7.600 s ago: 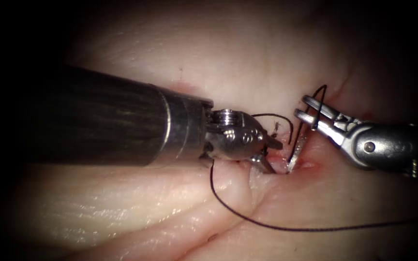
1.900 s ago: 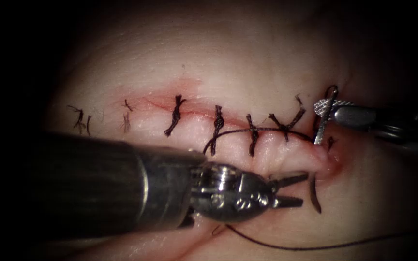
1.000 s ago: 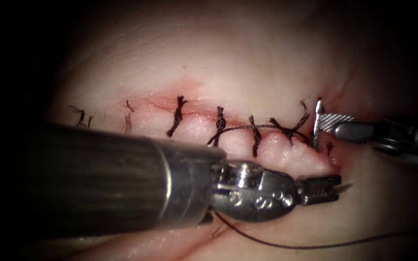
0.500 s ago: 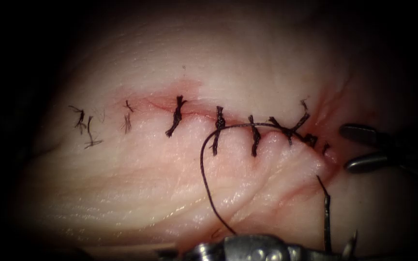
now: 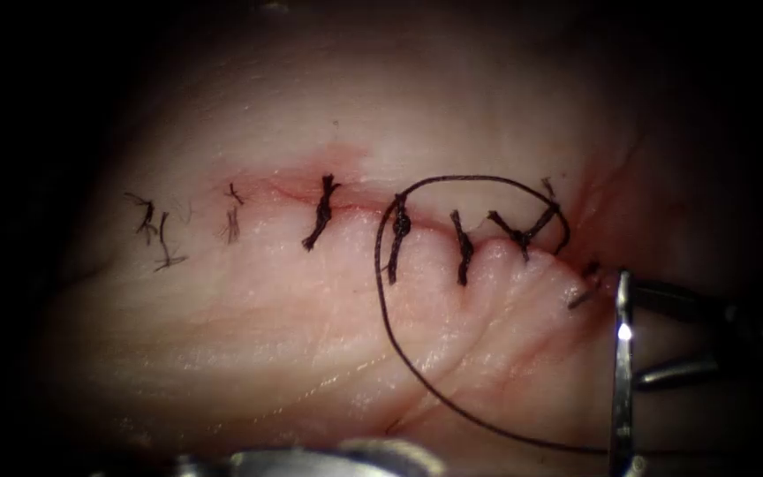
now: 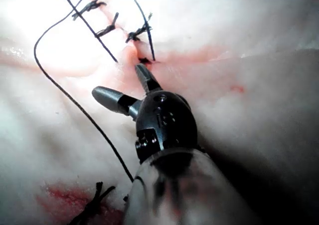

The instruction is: Wound Closure

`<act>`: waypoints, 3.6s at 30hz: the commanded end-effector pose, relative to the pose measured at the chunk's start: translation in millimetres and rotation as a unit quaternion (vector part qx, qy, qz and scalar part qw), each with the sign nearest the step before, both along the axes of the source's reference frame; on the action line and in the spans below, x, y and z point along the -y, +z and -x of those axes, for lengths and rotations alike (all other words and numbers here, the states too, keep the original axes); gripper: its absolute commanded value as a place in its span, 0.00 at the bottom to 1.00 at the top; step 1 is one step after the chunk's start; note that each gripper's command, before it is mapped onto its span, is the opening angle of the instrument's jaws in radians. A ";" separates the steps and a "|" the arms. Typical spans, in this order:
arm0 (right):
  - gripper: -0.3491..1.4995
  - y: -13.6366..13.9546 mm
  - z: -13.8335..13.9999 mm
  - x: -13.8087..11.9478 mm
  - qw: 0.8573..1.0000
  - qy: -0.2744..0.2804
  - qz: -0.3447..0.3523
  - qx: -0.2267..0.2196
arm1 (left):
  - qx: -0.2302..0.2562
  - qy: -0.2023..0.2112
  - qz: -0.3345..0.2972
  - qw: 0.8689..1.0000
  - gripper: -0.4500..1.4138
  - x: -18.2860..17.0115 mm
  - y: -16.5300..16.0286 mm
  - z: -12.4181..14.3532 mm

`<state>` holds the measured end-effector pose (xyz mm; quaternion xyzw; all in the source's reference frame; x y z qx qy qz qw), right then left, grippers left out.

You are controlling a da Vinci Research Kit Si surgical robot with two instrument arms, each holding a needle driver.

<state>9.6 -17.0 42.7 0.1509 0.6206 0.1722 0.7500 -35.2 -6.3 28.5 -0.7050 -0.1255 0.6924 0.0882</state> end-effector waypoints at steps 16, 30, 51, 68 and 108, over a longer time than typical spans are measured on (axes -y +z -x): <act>0.22 -1.3 -7.5 0.2 0.978 0.006 0.170 0.120 | -0.018 -0.019 0.076 0.997 0.00 3.8 -7.1 -7.2; 0.00 -1.2 -6.9 2.2 0.957 -0.027 0.212 0.198 | -0.019 -0.035 0.073 0.996 0.00 3.4 -6.5 -7.8; 0.00 -17.3 -16.3 9.6 0.976 -0.087 0.176 0.091 | -0.139 -0.151 0.038 0.978 0.00 -7.7 1.4 -9.1; 0.87 -16.9 -8.9 4.2 0.963 -0.017 0.247 0.108 | -0.268 -0.199 0.089 0.939 0.00 -10.7 5.6 -17.5; 0.00 -10.0 -10.8 9.7 0.940 -0.084 0.276 0.182 | -0.278 -0.205 0.105 0.933 0.00 -10.4 8.8 -16.7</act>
